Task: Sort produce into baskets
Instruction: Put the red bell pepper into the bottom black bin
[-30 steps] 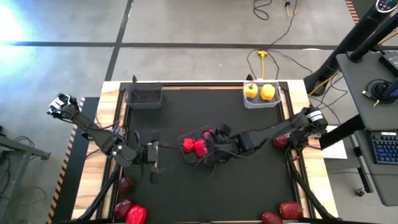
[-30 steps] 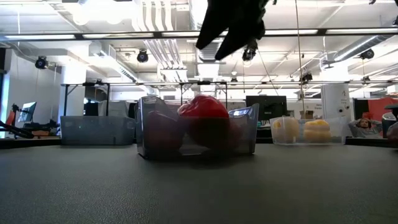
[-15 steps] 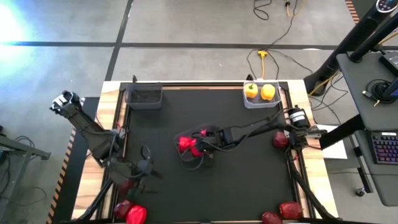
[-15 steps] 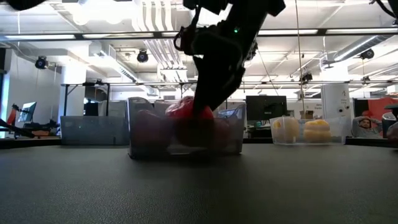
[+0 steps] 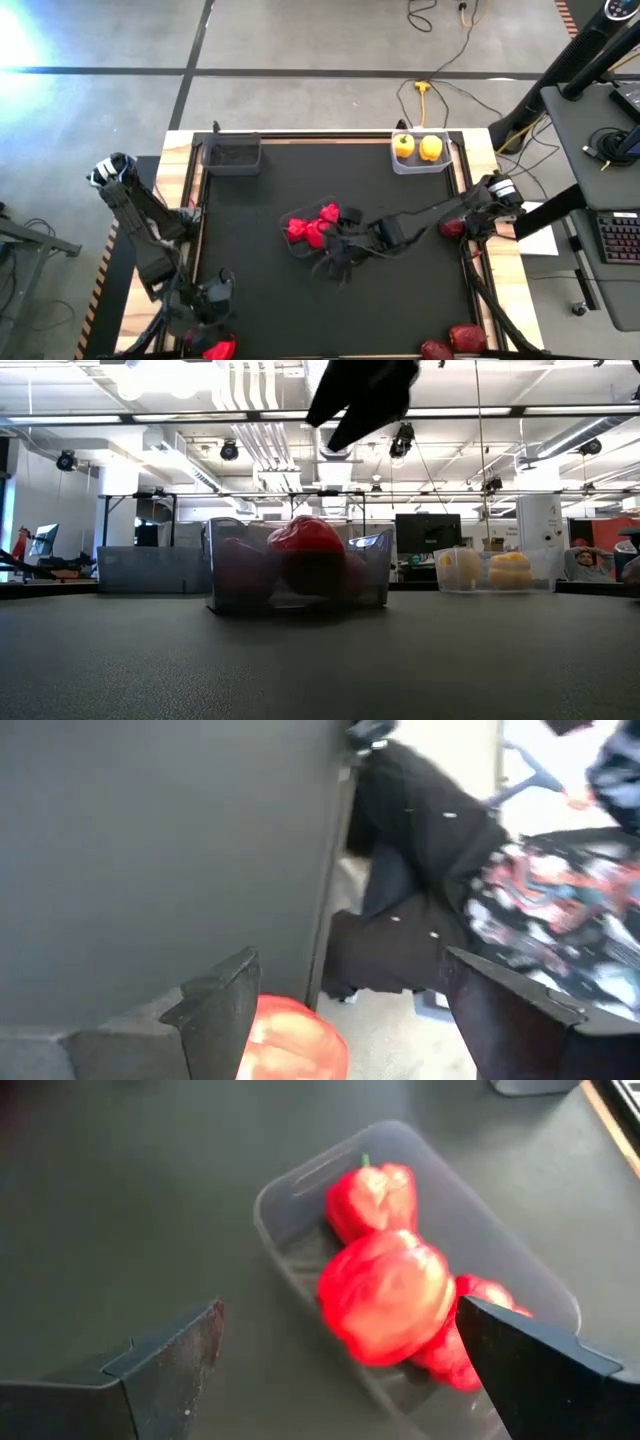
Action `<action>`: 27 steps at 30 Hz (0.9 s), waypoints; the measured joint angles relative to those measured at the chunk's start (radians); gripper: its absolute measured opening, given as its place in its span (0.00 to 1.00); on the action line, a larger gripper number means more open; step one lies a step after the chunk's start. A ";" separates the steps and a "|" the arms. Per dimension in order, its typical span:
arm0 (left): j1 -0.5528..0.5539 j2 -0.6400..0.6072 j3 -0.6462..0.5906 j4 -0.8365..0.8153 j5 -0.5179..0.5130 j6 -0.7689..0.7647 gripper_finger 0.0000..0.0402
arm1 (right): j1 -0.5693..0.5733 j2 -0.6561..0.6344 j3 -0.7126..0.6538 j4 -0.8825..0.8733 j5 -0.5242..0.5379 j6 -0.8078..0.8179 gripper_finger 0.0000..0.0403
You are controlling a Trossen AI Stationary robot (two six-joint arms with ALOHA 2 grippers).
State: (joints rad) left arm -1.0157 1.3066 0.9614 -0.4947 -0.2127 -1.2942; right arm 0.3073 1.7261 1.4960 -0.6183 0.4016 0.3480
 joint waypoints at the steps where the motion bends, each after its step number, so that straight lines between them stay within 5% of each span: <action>1: 0.000 0.032 0.033 -0.035 0.016 -0.031 0.72 | 0.012 0.000 0.000 -0.008 0.006 0.009 0.96; 6: -0.001 0.197 0.222 -0.211 0.176 -0.099 0.72 | 0.070 -0.002 0.000 -0.035 0.019 0.058 0.96; 11: 0.008 0.352 0.422 -0.421 0.148 -0.136 0.72 | 0.137 0.000 -0.001 -0.034 0.025 0.073 0.96; 15: 0.010 0.440 0.532 -0.511 0.170 -0.239 0.75 | 0.224 0.012 -0.004 -0.026 0.142 0.055 0.96; 17: 0.010 0.471 0.564 -0.556 0.215 -0.325 0.78 | 0.262 0.019 -0.007 -0.004 0.239 -0.003 0.96; 27: 0.011 0.561 0.557 -0.592 0.444 -0.673 0.91 | 0.240 0.010 0.053 0.002 0.280 -0.257 0.96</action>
State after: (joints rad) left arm -1.0042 1.8679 1.5185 -1.0872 0.2311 -1.9670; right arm 0.5477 1.7365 1.5490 -0.6162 0.6817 0.0908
